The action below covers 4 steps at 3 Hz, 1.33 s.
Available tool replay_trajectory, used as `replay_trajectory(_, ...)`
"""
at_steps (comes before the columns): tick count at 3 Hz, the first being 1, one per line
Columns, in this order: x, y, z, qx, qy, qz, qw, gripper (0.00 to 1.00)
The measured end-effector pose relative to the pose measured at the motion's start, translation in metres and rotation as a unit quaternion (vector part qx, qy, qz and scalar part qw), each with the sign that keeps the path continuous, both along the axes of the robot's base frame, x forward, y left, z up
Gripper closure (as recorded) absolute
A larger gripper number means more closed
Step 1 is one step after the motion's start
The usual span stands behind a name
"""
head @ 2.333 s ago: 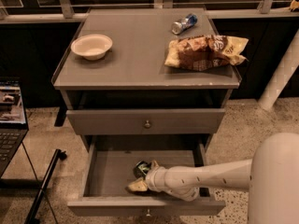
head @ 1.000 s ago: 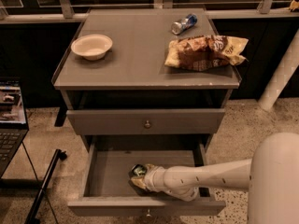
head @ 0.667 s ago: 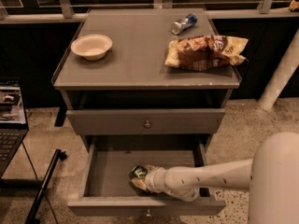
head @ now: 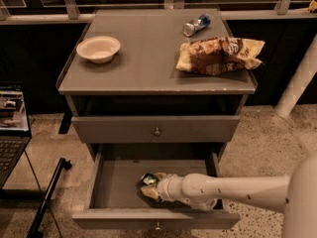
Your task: Pick green can from middle drawer and place on counter
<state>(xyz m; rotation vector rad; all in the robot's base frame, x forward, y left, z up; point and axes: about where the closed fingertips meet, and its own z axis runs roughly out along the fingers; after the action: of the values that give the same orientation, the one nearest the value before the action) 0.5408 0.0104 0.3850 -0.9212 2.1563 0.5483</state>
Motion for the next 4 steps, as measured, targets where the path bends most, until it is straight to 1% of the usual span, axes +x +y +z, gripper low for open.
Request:
replay_trajectory(1, 0.033, -0.009, 0.050, 0.053, -0.072, 0.030, 0.9956, 1.00)
replay_trajectory(2, 0.083, -0.062, 0.126, 0.117, -0.154, 0.016, 0.9811, 1.00)
replay_trajectory(3, 0.071, -0.054, 0.124, 0.117, -0.153, 0.016, 0.9812, 1.00)
replay_trajectory(4, 0.049, -0.049, 0.131, 0.113, -0.147, 0.004, 0.9827, 1.00)
